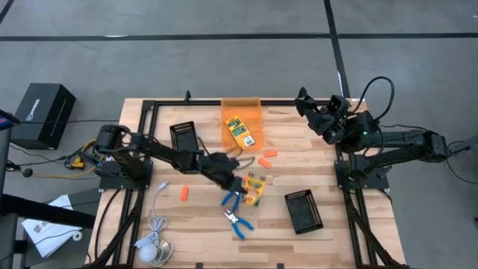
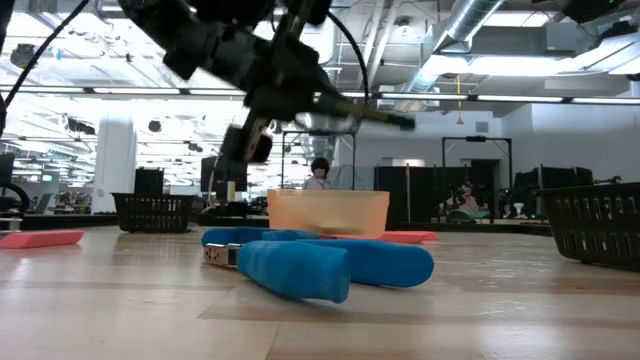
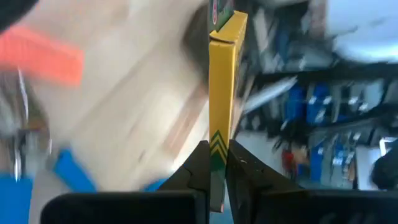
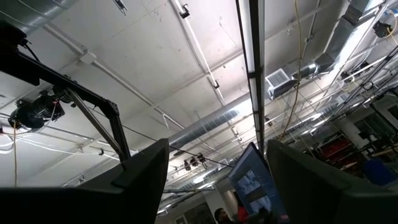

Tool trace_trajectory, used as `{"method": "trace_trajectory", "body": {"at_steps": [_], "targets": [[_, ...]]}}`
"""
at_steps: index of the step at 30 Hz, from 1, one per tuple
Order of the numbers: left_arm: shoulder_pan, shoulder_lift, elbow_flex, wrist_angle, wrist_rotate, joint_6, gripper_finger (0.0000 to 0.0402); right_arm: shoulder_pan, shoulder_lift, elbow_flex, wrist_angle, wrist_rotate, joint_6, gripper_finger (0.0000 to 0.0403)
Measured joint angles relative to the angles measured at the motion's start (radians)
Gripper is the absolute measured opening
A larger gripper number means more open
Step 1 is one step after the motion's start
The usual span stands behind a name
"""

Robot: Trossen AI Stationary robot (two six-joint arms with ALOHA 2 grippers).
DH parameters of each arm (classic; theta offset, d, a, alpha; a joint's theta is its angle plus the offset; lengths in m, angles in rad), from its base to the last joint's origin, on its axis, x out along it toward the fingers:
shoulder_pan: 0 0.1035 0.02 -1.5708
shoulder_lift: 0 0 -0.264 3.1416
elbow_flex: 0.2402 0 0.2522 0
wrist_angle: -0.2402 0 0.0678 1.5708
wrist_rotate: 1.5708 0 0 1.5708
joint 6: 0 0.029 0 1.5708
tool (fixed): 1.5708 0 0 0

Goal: Pick & Place School Supplies
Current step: Put the yellow crayon box into the orange bin

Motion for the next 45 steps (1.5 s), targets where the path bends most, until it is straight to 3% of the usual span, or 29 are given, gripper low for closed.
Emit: {"method": "trace_trajectory", "body": {"at_steps": [10, 17, 22, 26, 32, 39, 45], "targets": [[0.262, -0.181, 0.002, -0.046, -0.054, 0.175, 0.0016, 0.0, 0.0, 0.002, 0.012, 0.002, 0.002, 0.026], [0.475, -0.183, 0.0, -0.125, 0.003, 0.294, 0.0016, -0.001, 0.0, 0.038, -0.026, 0.0, -0.006, 0.026], [0.567, -0.136, 0.0, -0.129, 0.065, 0.321, 0.0016, -0.001, -0.001, 0.06, -0.059, -0.005, -0.017, 0.026], [0.593, -0.093, 0.0, -0.131, 0.107, 0.349, 0.0024, -0.002, 0.0, 0.062, -0.077, -0.005, -0.02, 0.026], [0.594, -0.057, 0.0, -0.107, 0.107, 0.373, 0.0069, -0.017, 0.0, 0.062, -0.077, -0.006, -0.019, 0.026], [0.595, -0.072, 0.002, -0.042, 0.092, 0.376, 0.0122, -0.045, 0.0, 0.062, -0.076, -0.018, -0.015, 0.026], [0.595, -0.12, 0.0, 0.077, 0.089, 0.298, 0.0145, -0.069, 0.0, 0.062, -0.075, -0.026, 0.002, 0.026]]}}
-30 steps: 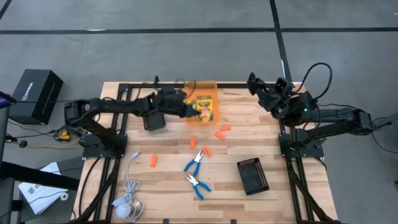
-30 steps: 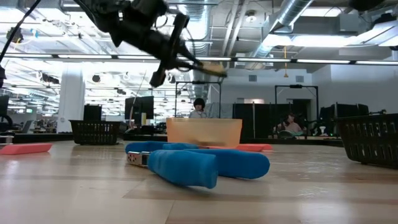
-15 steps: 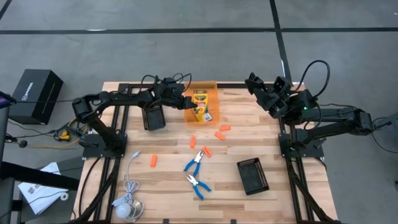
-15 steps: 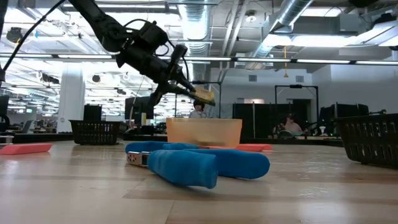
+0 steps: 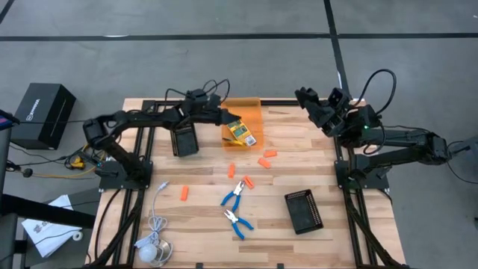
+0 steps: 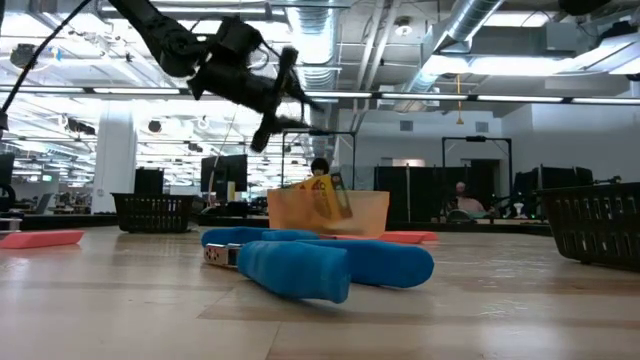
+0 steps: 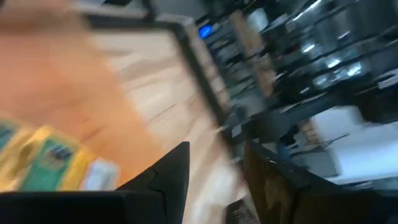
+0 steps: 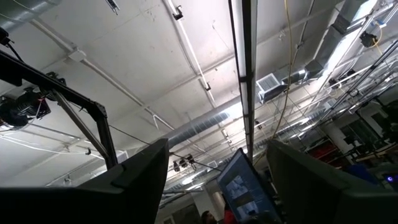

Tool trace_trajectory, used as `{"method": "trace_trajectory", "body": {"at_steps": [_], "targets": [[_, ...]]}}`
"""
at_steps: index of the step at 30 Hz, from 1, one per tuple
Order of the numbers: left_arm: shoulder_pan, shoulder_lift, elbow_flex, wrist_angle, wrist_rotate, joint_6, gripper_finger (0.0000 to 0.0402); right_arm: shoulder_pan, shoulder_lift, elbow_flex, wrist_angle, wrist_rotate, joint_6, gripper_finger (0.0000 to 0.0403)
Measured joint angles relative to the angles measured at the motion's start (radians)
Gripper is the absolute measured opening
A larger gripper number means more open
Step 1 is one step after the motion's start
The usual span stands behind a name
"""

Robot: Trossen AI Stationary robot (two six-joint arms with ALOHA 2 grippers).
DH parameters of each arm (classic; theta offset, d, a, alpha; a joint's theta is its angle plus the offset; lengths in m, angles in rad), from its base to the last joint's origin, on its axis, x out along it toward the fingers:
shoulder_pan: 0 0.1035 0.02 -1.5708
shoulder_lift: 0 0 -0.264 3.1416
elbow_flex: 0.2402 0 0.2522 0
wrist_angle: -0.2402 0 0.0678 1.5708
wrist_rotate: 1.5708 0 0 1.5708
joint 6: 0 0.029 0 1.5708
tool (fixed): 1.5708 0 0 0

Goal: Pick & Place School Supplies
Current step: Put the yellow crayon box into the orange bin

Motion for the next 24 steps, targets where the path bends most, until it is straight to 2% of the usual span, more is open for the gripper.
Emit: {"method": "trace_trajectory", "body": {"at_steps": [6, 10, 13, 15, 18, 21, 24], "targets": [[-0.045, -0.089, 0.0, 0.044, 0.002, -0.035, 0.014, -0.017, 0.0, 0.0, 0.007, -0.001, 0.001, 0.026], [-0.099, -0.125, 0.001, 0.03, 0.052, -0.025, 0.013, -0.037, 0.0, 0.0, 0.007, -0.001, 0.015, 0.026], [-0.141, -0.132, 0.002, -0.146, 0.041, 0.063, 0.0122, -0.046, 0.0, 0.0, 0.008, -0.001, 0.023, 0.026], [-0.156, -0.124, -0.001, -0.311, -0.021, 0.158, 0.0115, -0.053, 0.0, 0.0, 0.008, -0.001, 0.038, 0.026], [-0.157, -0.113, -0.001, -0.457, -0.097, 0.288, 0.0103, -0.058, 0.0, 0.0, 0.007, -0.003, 0.052, 0.026], [-0.153, -0.113, 0.0, -0.516, -0.139, 0.387, 0.0074, -0.056, 0.0, 0.0, 0.007, -0.003, 0.053, 0.026], [-0.154, -0.113, 0.0, -0.52, -0.141, 0.455, 0.0025, -0.055, 0.0, 0.0, 0.006, -0.004, 0.065, 0.026]]}}
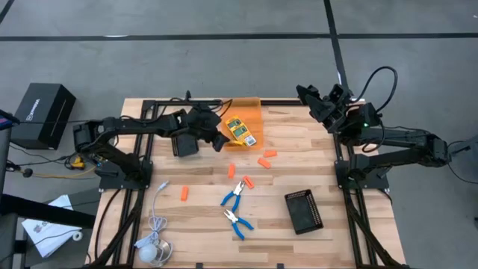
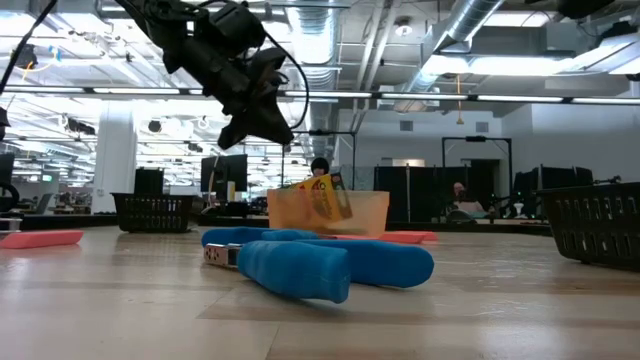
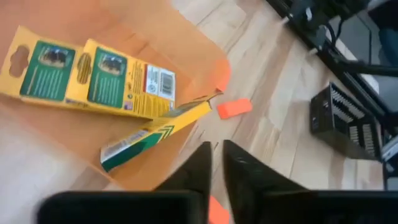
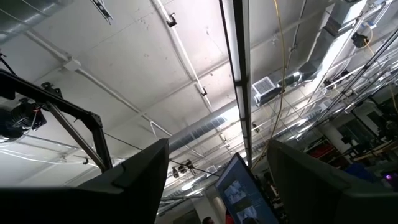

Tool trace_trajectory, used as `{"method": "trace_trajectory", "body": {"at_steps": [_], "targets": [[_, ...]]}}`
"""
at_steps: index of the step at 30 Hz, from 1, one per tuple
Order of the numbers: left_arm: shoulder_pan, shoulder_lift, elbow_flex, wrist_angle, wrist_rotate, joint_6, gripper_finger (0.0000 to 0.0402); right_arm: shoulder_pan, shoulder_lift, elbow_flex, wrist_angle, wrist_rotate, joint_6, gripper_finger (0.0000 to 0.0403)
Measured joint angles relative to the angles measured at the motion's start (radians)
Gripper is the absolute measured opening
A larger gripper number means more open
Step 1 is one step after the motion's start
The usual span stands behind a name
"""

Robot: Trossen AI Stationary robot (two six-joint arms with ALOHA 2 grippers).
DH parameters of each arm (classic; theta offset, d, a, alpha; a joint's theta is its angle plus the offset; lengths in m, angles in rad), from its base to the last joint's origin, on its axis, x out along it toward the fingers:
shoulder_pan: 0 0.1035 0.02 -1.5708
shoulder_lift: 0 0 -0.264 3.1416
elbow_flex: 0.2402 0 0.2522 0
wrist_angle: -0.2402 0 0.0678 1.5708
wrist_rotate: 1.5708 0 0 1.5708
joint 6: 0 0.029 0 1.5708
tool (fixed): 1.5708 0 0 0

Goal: Pick & Place School Supplies
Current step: Put the yellow crayon box into the orange bin

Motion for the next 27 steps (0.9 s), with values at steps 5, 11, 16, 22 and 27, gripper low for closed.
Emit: {"method": "trace_trajectory", "body": {"at_steps": [5, 11, 16, 22, 27], "targets": [[-0.022, 0.0, 0.0, 0.001, -0.001, 0.068, 0.0006, 0.0, 0.0, 0.0, 0.0, 0.0, 0.002, 0.026], [-0.019, 0.033, 0.002, -0.005, 0.003, 0.107, 0.0001, 0.0, 0.0, 0.0, 0.0, 0.001, 0.002, 0.026], [-0.017, 0.114, 0.001, -0.001, 0.009, 0.127, 0.0001, 0.0, 0.0, 0.0, 0.0, 0.001, 0.003, 0.026], [-0.012, 0.177, 0.001, -0.002, 0.009, 0.13, 0.0001, 0.012, 0.0, 0.0, 0.0, 0.003, 0.003, 0.026], [0.026, 0.189, 0.001, 0.005, 0.013, 0.129, 0.0001, 0.013, 0.0, 0.0, -0.001, 0.003, 0.003, 0.026]]}}
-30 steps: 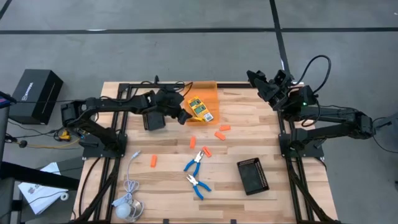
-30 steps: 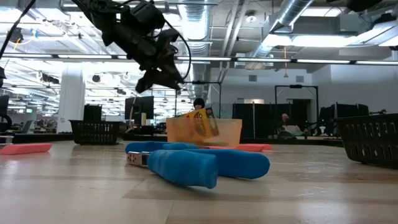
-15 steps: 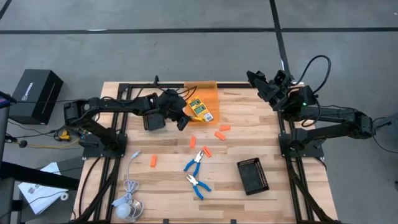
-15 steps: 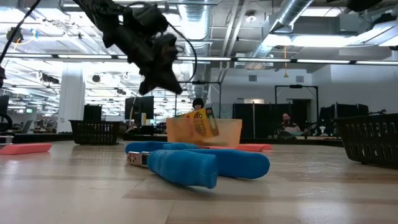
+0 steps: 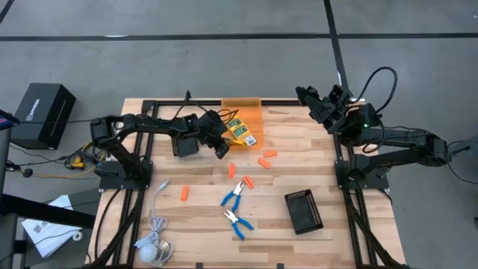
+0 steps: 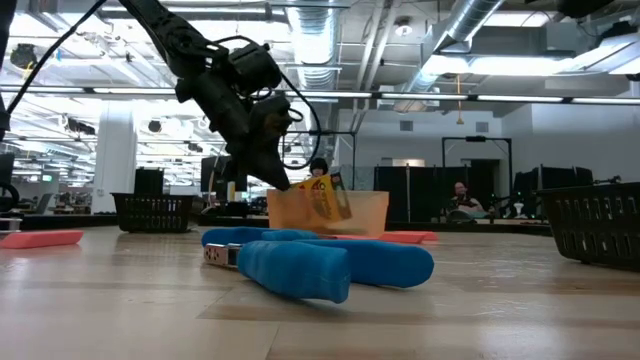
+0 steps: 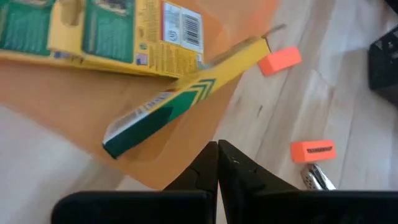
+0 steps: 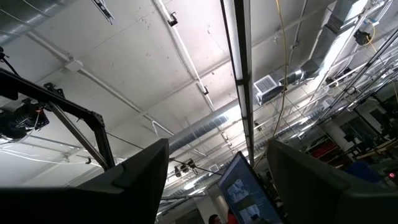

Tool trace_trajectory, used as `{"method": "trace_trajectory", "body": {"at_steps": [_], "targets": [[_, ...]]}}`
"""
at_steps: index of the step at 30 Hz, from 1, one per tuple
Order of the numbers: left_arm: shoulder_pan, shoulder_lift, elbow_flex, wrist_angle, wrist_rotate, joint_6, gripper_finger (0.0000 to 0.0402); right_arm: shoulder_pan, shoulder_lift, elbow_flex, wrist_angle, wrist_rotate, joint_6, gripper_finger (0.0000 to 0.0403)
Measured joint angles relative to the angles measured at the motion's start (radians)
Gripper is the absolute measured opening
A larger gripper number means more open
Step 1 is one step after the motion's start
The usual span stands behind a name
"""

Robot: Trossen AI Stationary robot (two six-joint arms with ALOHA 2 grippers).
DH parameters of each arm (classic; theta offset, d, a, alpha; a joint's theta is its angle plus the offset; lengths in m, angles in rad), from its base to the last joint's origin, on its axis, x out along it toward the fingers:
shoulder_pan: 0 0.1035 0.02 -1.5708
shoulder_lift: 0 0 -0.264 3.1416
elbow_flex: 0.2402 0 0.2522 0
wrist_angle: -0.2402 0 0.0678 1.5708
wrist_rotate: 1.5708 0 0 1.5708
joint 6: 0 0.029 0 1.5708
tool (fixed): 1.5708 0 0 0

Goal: Pick & Place School Supplies
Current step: Put the yellow crayon box into the orange bin, then put the top blue hole puncher into the top black bin

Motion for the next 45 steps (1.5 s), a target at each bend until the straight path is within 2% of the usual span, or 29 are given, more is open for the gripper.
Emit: {"method": "trace_trajectory", "body": {"at_steps": [7, 9, 11, 14, 20, 25, 32, 35, 39, 45], "targets": [[0.064, 0.0, 0.0, 0.014, 0.033, -0.001, 0.0001, -0.009, 0.0, 0.0, -0.001, 0.0, 0.0, 0.026], [0.078, 0.0, 0.0, 0.029, -0.005, -0.001, 0.0, -0.009, 0.0, 0.0, -0.002, 0.0, 0.0, 0.026], [0.083, 0.001, 0.0, 0.028, -0.023, -0.003, 0.0, -0.009, 0.0, 0.0, -0.002, 0.0, 0.0, 0.026], [0.078, 0.001, 0.0, 0.032, 0.012, -0.006, 0.0, -0.009, 0.0, 0.0, -0.002, 0.002, 0.0, 0.026], [0.084, 0.001, 0.001, 0.044, 0.007, -0.031, 0.0, -0.009, 0.0, 0.0, -0.003, 0.003, 0.0, 0.026], [0.073, -0.013, 0.001, 0.172, 0.074, -0.113, 0.0, -0.009, 0.0, 0.0, 0.0, 0.003, 0.0, 0.026], [0.027, -0.114, 0.003, 0.426, 0.124, -0.187, 0.0, -0.005, -0.001, 0.022, -0.032, -0.022, 0.0, 0.026], [-0.003, -0.172, 0.003, 0.435, 0.199, -0.244, 0.0004, 0.036, -0.001, 0.047, -0.166, -0.05, 0.0, 0.026], [-0.095, -0.216, 0.002, 0.437, 0.322, -0.306, 0.0015, 0.12, 0.01, 0.069, -0.332, -0.05, -0.053, 0.026], [-0.267, -0.224, 0.002, 0.439, 0.302, -0.358, 0.0018, 0.203, 0.069, 0.07, -0.286, 0.008, -0.163, 0.026]]}}
